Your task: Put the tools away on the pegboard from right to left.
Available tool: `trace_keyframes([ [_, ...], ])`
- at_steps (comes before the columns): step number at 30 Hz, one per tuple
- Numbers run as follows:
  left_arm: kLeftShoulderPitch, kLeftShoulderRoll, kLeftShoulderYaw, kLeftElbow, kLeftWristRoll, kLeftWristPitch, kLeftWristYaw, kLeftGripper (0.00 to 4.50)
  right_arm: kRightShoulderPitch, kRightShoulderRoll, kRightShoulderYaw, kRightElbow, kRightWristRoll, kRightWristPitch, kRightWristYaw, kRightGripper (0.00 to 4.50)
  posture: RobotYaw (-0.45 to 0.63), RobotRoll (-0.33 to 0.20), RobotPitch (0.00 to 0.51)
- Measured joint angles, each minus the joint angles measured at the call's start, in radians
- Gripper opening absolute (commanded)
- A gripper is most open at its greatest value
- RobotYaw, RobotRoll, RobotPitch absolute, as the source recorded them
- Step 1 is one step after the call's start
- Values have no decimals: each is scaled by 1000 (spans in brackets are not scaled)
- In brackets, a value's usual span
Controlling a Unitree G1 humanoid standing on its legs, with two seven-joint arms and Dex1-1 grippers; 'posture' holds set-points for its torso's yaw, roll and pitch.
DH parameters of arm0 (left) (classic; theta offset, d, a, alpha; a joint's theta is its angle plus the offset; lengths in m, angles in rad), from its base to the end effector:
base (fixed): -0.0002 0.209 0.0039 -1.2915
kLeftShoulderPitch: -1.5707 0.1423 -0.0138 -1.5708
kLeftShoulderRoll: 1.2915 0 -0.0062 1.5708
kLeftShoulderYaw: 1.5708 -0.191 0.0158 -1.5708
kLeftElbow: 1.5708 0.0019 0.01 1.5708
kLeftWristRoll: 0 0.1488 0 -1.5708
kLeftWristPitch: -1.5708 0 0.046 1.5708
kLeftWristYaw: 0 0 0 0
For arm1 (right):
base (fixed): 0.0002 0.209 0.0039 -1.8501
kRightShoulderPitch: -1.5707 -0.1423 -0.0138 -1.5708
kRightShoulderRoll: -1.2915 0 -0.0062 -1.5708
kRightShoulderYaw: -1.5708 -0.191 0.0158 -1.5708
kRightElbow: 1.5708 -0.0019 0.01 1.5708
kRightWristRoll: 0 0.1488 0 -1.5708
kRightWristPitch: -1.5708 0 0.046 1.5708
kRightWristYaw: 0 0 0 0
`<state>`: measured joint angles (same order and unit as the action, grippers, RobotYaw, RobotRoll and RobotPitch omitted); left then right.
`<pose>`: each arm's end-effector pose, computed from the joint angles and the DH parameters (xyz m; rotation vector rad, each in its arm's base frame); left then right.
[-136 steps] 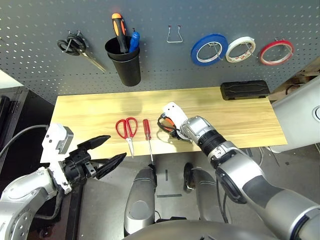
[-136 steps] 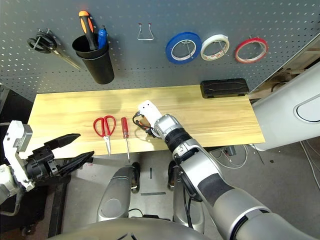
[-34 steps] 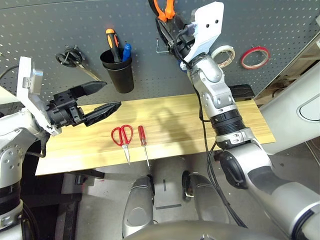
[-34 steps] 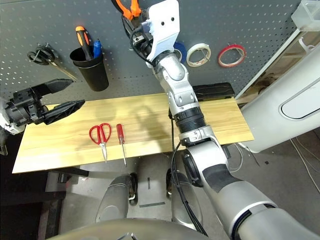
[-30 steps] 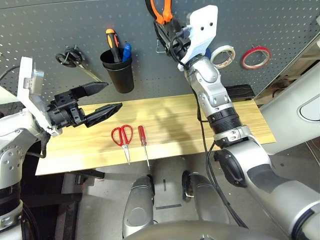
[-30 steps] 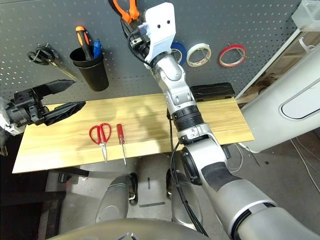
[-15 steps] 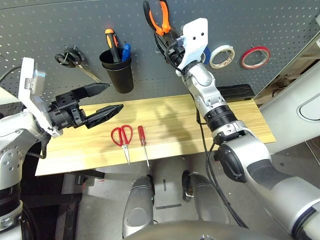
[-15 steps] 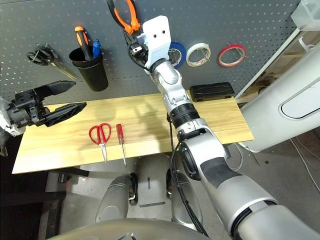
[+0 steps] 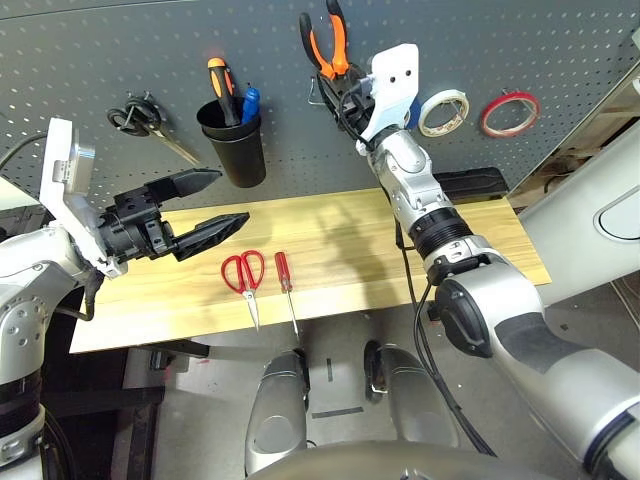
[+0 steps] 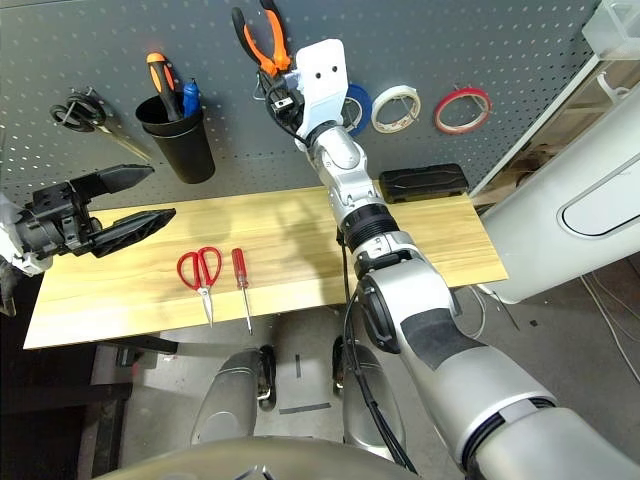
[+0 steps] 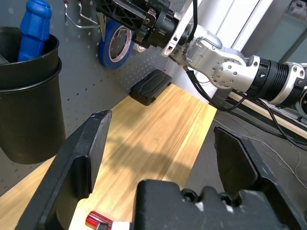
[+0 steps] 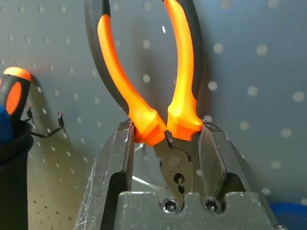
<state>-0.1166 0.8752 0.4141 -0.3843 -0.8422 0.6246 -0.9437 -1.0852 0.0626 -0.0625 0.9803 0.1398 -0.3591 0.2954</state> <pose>0.2032 0.2918 0.2159 0.1248 0.0089 -0.9530 0.3700 -0.0551 0.1733 0.0798 -0.4132 0.5474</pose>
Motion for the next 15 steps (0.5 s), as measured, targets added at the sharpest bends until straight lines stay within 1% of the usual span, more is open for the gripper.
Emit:
trace_keyframes([
  [10, 4, 0, 0, -11, -10, 6, 12, 4500, 0, 8, -5, -1, -9, -9, 6, 2030, 101, 0, 171],
  [15, 4, -1, 0, -20, -20, 9, 21, 4500, 1, 26, 24, -86, -46, -28, -19, 2030, 99, 0, 175],
])
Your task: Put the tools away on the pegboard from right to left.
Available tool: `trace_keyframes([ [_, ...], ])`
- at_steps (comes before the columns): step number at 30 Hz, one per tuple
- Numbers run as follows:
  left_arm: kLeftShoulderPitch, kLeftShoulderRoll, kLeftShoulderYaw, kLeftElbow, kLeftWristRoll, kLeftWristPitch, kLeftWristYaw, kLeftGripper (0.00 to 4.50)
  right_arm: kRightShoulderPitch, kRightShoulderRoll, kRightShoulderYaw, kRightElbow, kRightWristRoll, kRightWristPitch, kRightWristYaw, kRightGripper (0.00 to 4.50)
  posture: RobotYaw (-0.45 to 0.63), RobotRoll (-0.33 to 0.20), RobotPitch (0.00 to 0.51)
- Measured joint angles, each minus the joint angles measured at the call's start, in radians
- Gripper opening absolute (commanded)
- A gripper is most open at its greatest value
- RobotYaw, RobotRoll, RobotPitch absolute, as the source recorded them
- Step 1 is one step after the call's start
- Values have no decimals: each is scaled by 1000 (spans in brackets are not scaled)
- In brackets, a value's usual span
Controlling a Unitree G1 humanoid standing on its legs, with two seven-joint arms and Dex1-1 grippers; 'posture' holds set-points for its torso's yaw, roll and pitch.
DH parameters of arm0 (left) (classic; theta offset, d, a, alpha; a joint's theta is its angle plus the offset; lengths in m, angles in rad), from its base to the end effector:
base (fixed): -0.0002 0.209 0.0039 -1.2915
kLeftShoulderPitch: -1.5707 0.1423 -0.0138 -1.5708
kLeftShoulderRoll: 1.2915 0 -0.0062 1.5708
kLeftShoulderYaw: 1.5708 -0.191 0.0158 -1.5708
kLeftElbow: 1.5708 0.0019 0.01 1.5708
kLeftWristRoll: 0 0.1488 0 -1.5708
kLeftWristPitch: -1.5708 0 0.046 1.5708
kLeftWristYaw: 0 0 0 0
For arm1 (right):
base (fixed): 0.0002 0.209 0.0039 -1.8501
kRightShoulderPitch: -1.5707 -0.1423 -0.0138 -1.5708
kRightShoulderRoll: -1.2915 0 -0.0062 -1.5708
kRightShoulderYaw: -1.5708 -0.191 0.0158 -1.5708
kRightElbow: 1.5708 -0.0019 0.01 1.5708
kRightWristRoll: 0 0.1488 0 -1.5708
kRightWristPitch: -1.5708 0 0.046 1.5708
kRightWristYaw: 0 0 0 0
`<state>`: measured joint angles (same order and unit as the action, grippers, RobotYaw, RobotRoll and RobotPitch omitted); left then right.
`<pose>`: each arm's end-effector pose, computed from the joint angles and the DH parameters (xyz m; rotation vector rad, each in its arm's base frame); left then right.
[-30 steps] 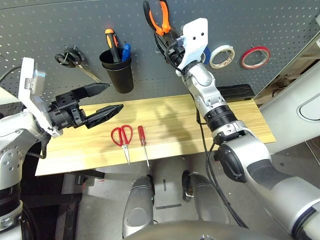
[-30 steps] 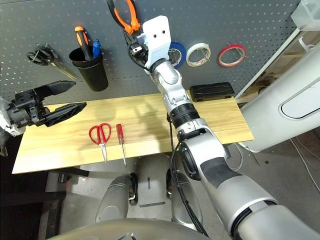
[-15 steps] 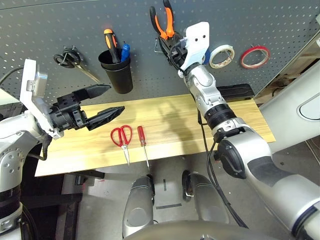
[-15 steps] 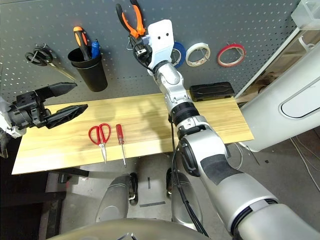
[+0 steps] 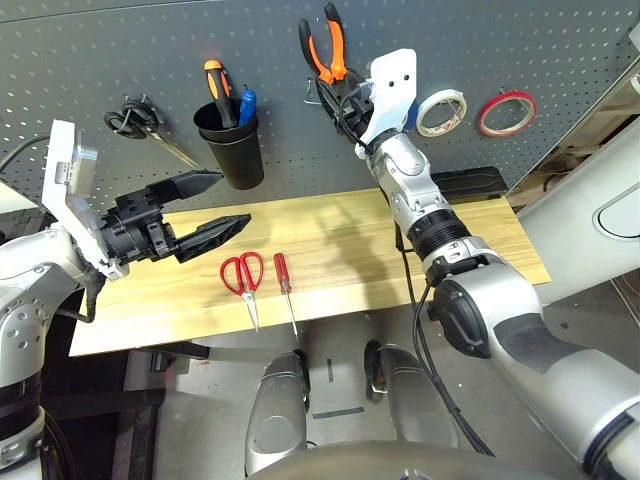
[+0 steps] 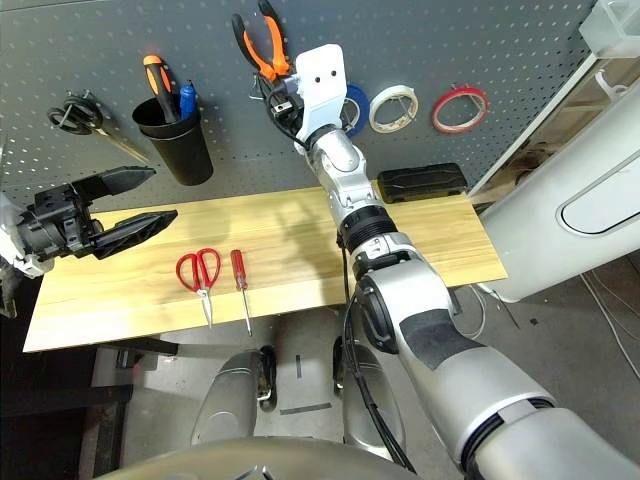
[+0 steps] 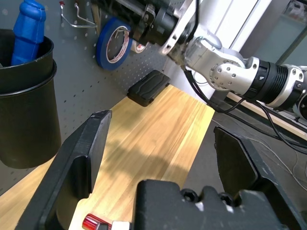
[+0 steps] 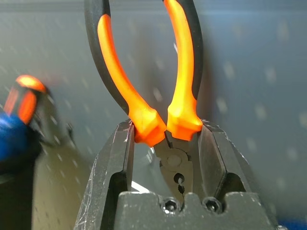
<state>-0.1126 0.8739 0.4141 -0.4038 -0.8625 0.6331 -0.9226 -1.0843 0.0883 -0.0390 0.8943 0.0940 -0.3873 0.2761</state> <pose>0.2018 0.2885 0.2164 0.1164 0.0045 -0.9555 0.3638 -0.0429 0.1893 0.0411 -0.5238 0.5715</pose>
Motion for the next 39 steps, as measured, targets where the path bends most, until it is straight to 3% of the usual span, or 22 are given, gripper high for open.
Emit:
trace_keyframes([
  [7, 0, 0, 0, -11, -3, 8, 8, 4500, 52, 25, 50, -148, -36, 6, -26, 2030, 94, 0, 186],
  [17, -2, 0, 0, -11, -9, 20, 8, 4500, 70, 24, 72, -186, -64, 16, -38, 2030, 98, 0, 188],
  [39, -5, 2, 1, -20, -19, 41, 8, 4500, 15, 2, 45, 37, -66, -71, -37, 2030, 112, 0, 190],
])
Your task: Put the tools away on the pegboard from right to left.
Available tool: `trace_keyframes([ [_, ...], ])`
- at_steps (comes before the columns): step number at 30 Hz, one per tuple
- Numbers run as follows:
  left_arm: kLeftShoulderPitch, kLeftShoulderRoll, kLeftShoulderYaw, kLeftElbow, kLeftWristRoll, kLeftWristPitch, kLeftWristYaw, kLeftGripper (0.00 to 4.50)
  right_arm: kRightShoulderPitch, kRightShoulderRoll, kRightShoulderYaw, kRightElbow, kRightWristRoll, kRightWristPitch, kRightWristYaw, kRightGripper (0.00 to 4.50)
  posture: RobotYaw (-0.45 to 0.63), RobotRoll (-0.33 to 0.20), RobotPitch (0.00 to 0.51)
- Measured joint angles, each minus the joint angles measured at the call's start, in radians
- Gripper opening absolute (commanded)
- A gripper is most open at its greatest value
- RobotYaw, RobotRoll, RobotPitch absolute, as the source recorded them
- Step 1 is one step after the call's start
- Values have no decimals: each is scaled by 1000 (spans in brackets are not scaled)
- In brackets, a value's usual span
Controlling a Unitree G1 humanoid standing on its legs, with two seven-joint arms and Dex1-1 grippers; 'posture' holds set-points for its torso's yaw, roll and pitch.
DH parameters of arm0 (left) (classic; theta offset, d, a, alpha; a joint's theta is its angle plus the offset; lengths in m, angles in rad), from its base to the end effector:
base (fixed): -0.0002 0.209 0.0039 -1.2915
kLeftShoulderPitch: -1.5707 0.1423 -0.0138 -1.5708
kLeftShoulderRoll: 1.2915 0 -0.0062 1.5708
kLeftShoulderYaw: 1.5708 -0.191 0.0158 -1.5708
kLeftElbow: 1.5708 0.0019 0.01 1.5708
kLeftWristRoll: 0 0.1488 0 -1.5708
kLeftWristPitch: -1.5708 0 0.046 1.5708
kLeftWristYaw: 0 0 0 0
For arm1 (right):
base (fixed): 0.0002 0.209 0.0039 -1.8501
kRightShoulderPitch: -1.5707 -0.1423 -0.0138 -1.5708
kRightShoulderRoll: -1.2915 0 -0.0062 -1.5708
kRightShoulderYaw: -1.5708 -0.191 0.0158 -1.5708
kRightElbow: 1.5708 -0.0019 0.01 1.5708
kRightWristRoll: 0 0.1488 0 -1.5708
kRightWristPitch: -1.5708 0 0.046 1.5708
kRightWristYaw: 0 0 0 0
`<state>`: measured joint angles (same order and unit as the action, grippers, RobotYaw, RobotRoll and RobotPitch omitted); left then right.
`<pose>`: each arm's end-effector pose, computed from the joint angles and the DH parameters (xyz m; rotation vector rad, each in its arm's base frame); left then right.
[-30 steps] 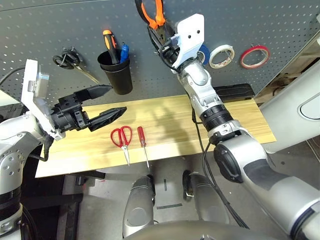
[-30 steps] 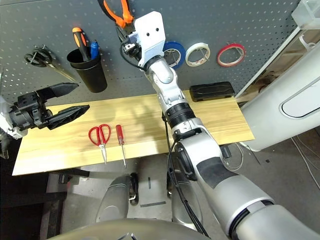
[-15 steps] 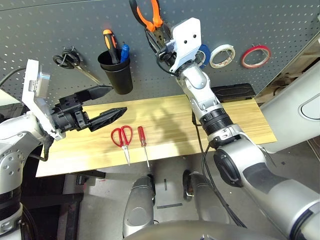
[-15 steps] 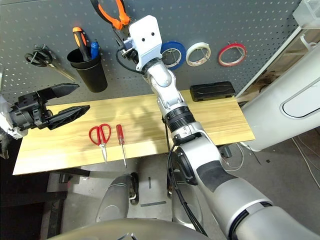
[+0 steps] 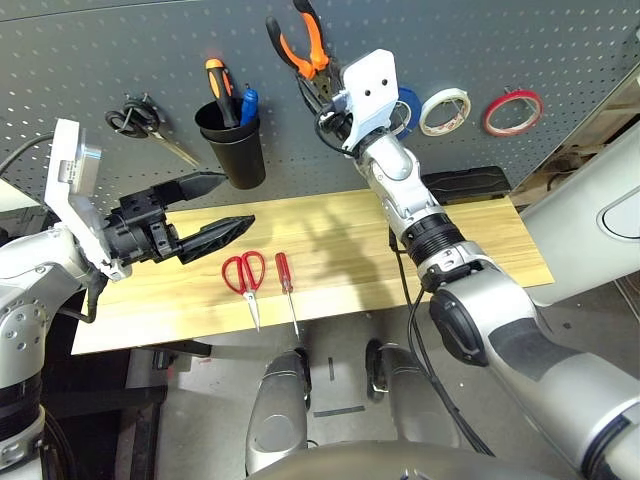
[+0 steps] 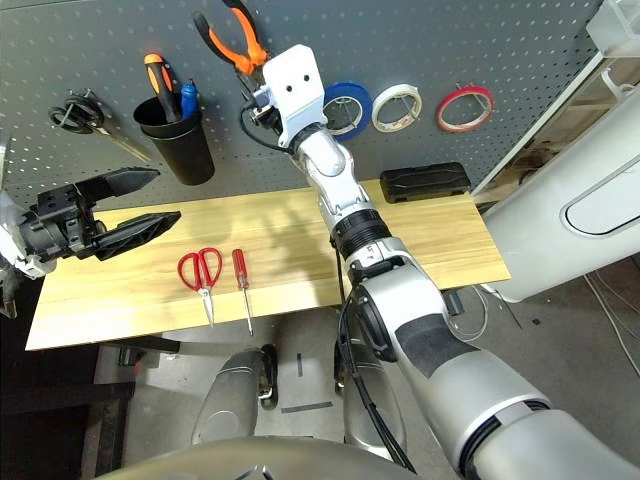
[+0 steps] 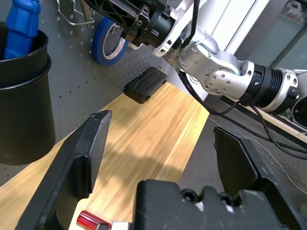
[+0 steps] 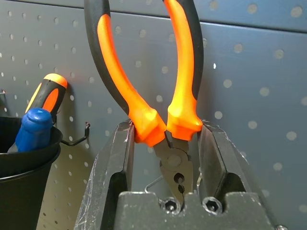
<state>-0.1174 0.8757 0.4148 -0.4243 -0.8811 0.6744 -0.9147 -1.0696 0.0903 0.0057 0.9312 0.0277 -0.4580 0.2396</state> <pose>0.2009 0.2850 0.2177 0.1033 0.0255 -0.9707 0.3604 -0.0373 0.1796 -0.0425 -0.5454 0.5728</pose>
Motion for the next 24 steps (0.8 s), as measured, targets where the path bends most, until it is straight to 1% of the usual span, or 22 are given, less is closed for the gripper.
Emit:
trace_keyframes([
  [17, 0, 3, 4, -12, -5, 21, 2, 4500, -2, 7, -25, 50, 22, -9, 6, 2029, 116, 0, 201],
  [19, 0, 3, 4, -13, -5, 21, 2, 4500, -1, 7, -28, 51, 25, -9, 5, 2761, 116, 0, 202],
  [20, 0, 3, 4, -13, -5, 22, 3, 4500, 0, 7, -28, 51, 27, -9, 6, 3017, 116, 0, 202],
  [22, 0, 3, 4, -13, -5, 22, 4, 4500, 4, 8, -28, 50, 29, -9, 6, 3679, 113, 0, 203],
  [23, 0, 3, 4, -13, -5, 22, 6, 4500, 7, 8, -29, 50, 30, -9, 6, 4097, 112, 0, 203],
  [24, 0, 3, 4, -14, -5, 22, 9, 4500, 11, 7, -30, 50, 30, -9, 7, 4358, 109, 0, 203],
])
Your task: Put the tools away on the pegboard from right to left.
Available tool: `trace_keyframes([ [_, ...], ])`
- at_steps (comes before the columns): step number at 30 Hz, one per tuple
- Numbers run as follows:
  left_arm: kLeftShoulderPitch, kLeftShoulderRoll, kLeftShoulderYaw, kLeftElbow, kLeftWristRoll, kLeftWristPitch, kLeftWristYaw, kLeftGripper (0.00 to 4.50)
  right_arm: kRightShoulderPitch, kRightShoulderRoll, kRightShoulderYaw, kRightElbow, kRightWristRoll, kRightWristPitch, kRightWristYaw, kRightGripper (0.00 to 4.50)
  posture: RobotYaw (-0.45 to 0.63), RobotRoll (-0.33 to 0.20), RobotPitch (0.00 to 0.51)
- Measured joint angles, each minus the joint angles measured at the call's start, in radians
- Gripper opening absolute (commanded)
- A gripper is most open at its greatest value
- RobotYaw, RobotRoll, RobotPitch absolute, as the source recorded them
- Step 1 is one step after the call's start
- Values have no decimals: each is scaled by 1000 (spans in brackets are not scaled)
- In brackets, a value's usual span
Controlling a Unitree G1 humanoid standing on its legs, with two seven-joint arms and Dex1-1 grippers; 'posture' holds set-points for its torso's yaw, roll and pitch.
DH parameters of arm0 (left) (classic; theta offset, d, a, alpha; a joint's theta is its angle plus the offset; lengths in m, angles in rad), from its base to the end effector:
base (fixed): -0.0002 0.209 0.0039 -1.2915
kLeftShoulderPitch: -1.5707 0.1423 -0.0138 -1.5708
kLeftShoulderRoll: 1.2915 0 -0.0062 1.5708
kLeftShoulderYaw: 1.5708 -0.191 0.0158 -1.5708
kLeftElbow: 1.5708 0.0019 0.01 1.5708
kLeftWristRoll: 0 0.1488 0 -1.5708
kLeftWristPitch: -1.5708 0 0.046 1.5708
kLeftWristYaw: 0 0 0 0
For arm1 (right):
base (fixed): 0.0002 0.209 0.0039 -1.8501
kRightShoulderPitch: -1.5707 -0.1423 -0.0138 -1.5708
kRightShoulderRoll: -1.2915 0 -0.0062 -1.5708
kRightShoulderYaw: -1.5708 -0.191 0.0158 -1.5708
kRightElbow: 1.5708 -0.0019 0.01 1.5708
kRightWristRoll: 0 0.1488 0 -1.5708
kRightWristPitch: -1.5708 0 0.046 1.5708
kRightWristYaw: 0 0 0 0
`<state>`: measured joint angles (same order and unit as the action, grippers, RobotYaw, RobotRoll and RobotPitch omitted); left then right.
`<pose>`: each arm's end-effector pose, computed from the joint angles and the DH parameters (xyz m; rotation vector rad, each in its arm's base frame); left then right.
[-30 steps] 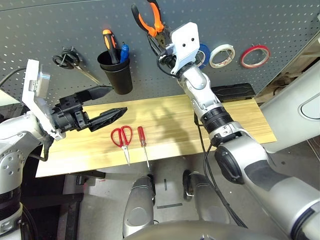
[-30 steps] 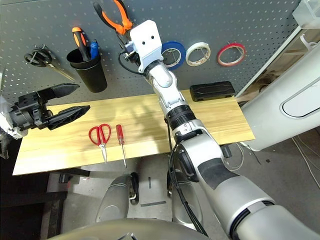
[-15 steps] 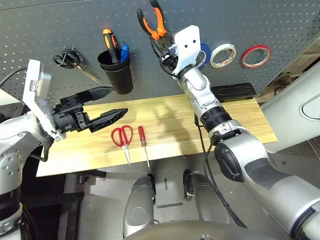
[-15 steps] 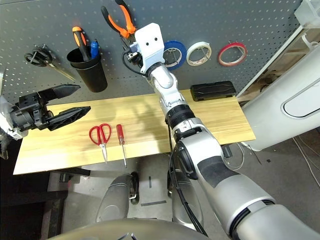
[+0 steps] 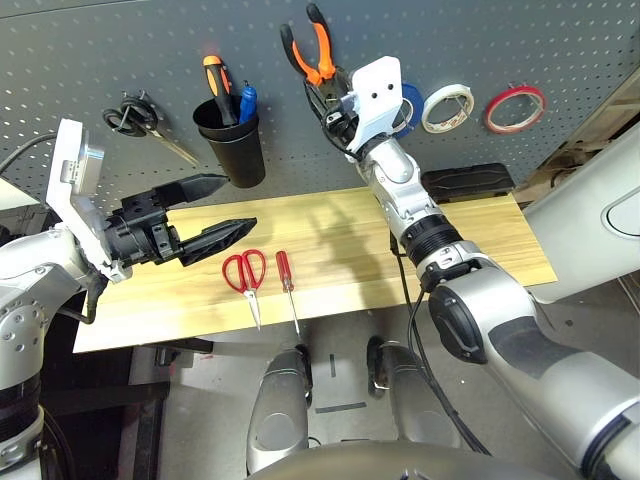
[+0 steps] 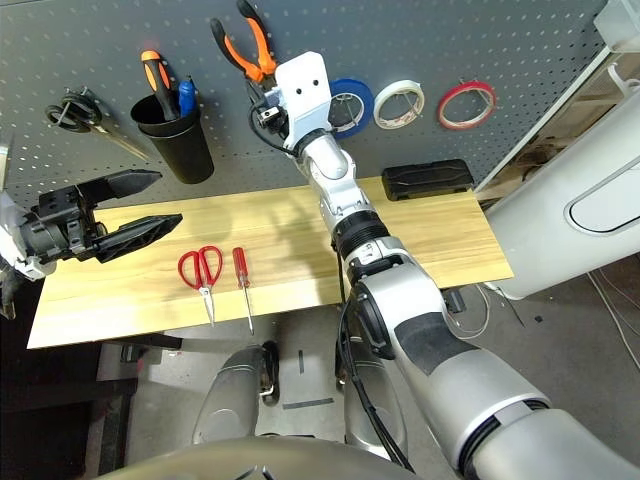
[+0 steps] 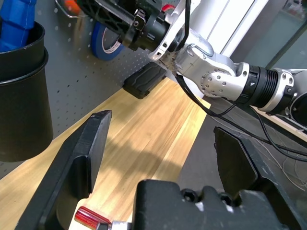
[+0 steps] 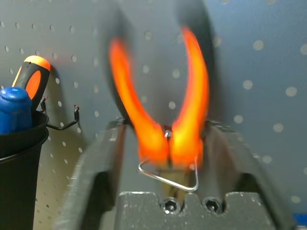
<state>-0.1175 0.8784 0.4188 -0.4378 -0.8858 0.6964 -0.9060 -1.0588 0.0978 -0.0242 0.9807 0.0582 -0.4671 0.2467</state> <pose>0.1997 0.2836 0.2188 0.1039 0.0379 -0.9693 0.3616 -0.0408 0.1669 0.0127 -0.4924 0.5527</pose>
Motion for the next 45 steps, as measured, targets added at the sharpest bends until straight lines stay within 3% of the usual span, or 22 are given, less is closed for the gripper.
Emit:
trace_keyframes([
  [5, 0, -9, -5, -4, 0, 0, 8, 4500, 49, -10, 3, -90, 6, 19, 29, 4473, 94, 0, 202],
  [12, 4, -45, -39, -11, 5, -2, 24, 4500, 189, -110, 16, -470, 55, 193, 134, 4473, 48, 0, 206],
  [19, -10, -86, -106, 35, 62, -48, 26, 4500, 338, -311, 15, -894, 184, 513, 284, 4473, -25, 0, 204],
  [25, -29, -148, -196, 109, 163, -131, 27, 4500, 450, -458, 12, -1133, 305, 757, 375, 4473, -96, 0, 195],
  [36, 25, -230, -308, 261, 415, -278, 107, 4500, 688, -630, 66, -1277, 347, 914, 500, 4473, -110, 0, 192],
  [45, 88, -249, -410, 222, 552, -168, 260, 4500, 793, -684, 142, -1266, 273, 841, 589, 4473, -87, 0, 210],
])
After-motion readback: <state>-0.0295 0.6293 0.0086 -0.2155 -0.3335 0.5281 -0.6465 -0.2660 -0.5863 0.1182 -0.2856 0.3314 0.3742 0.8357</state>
